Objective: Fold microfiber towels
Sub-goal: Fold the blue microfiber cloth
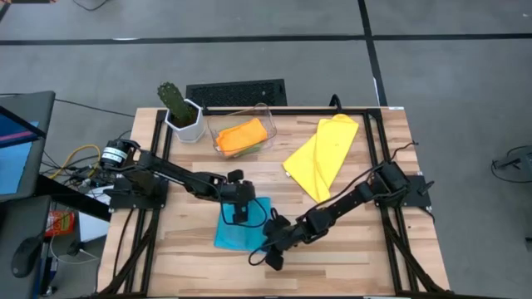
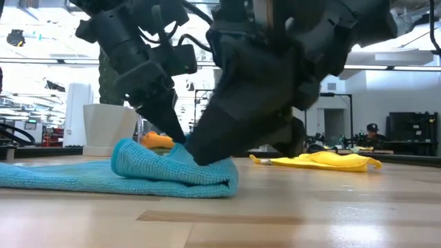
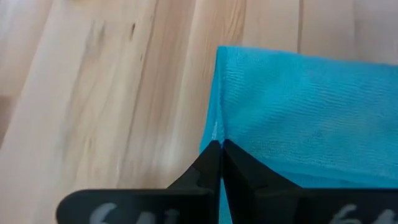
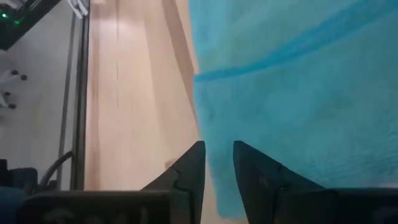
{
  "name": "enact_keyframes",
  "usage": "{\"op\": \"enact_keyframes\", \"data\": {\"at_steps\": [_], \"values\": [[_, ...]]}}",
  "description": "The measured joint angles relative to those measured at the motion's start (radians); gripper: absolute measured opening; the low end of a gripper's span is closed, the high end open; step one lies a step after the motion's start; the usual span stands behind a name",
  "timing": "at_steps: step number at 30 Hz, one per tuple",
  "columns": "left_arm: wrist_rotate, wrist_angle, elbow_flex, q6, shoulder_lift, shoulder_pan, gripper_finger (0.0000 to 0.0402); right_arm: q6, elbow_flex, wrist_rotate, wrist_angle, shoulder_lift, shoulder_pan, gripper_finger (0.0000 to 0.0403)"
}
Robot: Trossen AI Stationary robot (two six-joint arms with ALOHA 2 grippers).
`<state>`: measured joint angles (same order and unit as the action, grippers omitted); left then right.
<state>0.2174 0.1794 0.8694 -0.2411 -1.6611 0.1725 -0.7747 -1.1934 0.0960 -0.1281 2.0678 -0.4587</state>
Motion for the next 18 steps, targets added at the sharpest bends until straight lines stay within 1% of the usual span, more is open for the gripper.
{"op": "enact_keyframes", "data": {"at_steps": [7, 13, 18], "values": [[-0.083, 0.061, 0.0, -0.073, 0.029, 0.004, 0.0, 0.025, 0.0, 0.022, -0.006, -0.001, 0.001, 0.0109], [-0.043, 0.14, 0.0, -0.087, 0.09, 0.009, 0.0, 0.042, -0.002, 0.063, -0.013, -0.002, 0.002, 0.0109], [-0.037, 0.117, -0.003, -0.051, 0.09, 0.008, 0.0, 0.043, -0.002, 0.066, 0.0, -0.002, 0.005, 0.0109]]}}
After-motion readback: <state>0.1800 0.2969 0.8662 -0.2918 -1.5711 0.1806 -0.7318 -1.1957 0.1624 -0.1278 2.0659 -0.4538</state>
